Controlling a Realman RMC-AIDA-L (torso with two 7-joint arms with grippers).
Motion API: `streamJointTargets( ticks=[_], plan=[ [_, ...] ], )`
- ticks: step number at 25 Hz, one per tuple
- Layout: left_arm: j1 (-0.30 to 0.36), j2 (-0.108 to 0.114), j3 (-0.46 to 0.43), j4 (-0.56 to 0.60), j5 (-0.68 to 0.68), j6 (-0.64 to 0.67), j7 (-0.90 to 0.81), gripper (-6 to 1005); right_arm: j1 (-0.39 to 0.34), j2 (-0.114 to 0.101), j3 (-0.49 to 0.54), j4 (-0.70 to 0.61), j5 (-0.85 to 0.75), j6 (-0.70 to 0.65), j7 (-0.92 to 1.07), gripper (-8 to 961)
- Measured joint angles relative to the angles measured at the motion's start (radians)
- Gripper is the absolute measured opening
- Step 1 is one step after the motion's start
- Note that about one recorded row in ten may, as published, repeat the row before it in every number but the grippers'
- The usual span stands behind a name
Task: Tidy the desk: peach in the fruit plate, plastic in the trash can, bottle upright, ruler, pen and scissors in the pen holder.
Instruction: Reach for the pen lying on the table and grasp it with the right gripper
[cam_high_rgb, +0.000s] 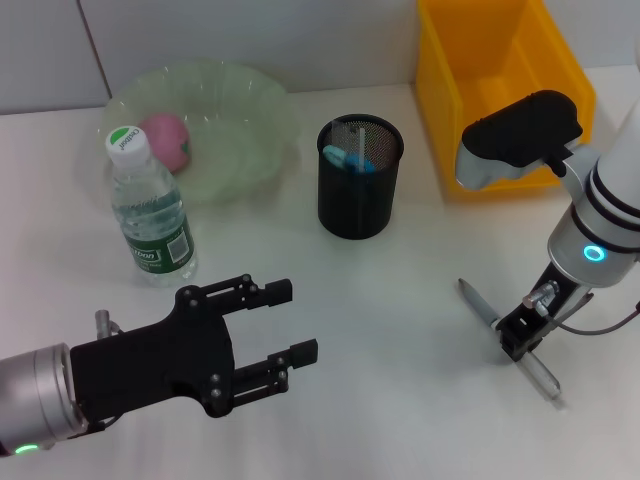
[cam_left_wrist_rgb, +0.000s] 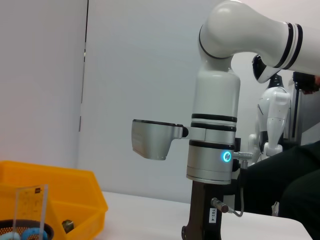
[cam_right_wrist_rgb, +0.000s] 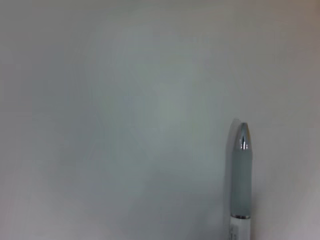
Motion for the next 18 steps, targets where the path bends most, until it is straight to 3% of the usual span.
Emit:
streamJointTargets(
  ticks=[18],
  plan=[
    [-0.001, -0.001, 0.0, 0.0, 0.001, 0.003, 0.0, 639, -0.016, -0.001, 0.0, -0.03, -0.001, 0.003, -0.003, 123]
  ],
)
